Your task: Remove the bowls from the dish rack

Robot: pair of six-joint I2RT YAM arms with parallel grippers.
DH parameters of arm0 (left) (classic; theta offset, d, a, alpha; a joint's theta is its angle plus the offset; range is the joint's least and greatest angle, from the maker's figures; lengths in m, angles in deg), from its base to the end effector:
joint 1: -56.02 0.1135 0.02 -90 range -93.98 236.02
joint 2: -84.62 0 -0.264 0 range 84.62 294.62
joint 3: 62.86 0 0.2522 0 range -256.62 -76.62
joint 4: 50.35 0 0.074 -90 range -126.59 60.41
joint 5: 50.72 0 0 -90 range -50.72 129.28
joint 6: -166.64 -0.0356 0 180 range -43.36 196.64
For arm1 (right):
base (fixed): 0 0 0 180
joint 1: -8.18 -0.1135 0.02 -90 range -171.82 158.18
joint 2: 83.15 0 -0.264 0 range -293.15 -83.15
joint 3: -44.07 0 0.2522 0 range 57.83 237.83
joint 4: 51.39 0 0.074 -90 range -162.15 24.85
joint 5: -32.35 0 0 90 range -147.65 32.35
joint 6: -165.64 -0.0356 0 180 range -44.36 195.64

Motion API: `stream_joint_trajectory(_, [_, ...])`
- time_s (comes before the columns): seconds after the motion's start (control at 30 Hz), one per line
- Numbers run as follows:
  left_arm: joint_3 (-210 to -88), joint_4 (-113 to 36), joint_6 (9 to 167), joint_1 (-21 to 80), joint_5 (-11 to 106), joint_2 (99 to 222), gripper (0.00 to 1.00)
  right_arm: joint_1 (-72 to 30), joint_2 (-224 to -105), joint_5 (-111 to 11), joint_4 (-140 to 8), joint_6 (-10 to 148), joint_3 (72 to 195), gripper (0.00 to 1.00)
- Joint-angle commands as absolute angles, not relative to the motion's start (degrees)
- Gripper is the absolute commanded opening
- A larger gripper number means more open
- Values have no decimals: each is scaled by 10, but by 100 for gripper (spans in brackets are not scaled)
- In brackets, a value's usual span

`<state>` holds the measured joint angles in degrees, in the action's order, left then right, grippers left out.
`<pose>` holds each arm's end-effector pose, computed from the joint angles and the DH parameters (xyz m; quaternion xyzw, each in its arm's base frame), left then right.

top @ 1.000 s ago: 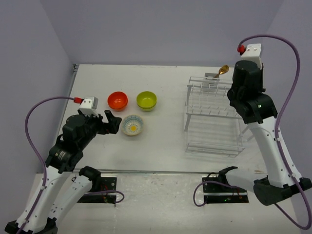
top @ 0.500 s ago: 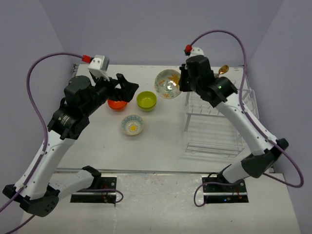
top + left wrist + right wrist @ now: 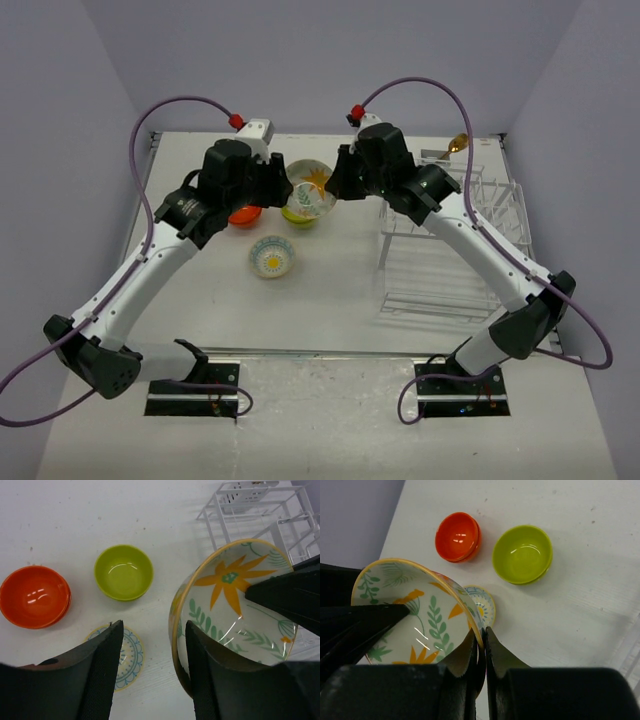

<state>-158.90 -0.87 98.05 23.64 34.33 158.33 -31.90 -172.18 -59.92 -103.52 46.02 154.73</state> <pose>0.2353 -0.1456 0.4128 0.0591 0.8508 -0.2028 0.4812 0.2644 0.2207 0.4148 -0.0693 0.8653 0.2694 0.4170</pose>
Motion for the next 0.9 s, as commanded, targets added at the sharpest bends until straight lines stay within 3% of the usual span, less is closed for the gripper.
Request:
stream_joint_trajectory(0.0, [-1579, -19, 975, 235, 354, 1577, 52, -319, -1695, -551, -956, 429, 1549, 0])
stream_joint_trajectory(0.03, [-1577, -19, 975, 235, 352, 1577, 42, -320, -1696, -552, -956, 429, 1552, 0])
stream_joint_trajectory(0.07, [-1571, -20, 976, 235, 345, 1578, 17, -320, -1696, -555, -956, 428, 1551, 0])
stream_joint_trajectory(0.1, [-1570, -20, 976, 235, 337, 1577, 3, -320, -1696, -556, -956, 427, 1550, 0])
stream_joint_trajectory(0.27, [-1540, -21, 983, 235, 268, 1574, 0, -319, -1683, -551, -934, 421, 1525, 0])
stream_joint_trajectory(0.3, [-1532, -24, 986, 235, 251, 1572, 0, -320, -1681, -543, -931, 420, 1514, 5])
stream_joint_trajectory(0.33, [-1520, -30, 991, 235, 243, 1570, 0, -320, -1680, -542, -932, 420, 1511, 49])
stream_joint_trajectory(0.37, [-1491, -38, 1002, 235, 236, 1561, 0, -320, -1672, -544, -936, 420, 1506, 73])
stream_joint_trajectory(0.43, [-1439, -62, 1019, 241, 232, 1546, 0, -320, -1646, -575, -948, 421, 1482, 99])
stream_joint_trajectory(0.63, [-1314, -120, 1050, 294, 296, 1543, 0, -317, -1539, -671, -952, 442, 1374, 99])
stream_joint_trajectory(0.87, [-1237, -174, 1052, 349, 379, 1547, 0, -317, -1439, -676, -958, 467, 1291, 99])
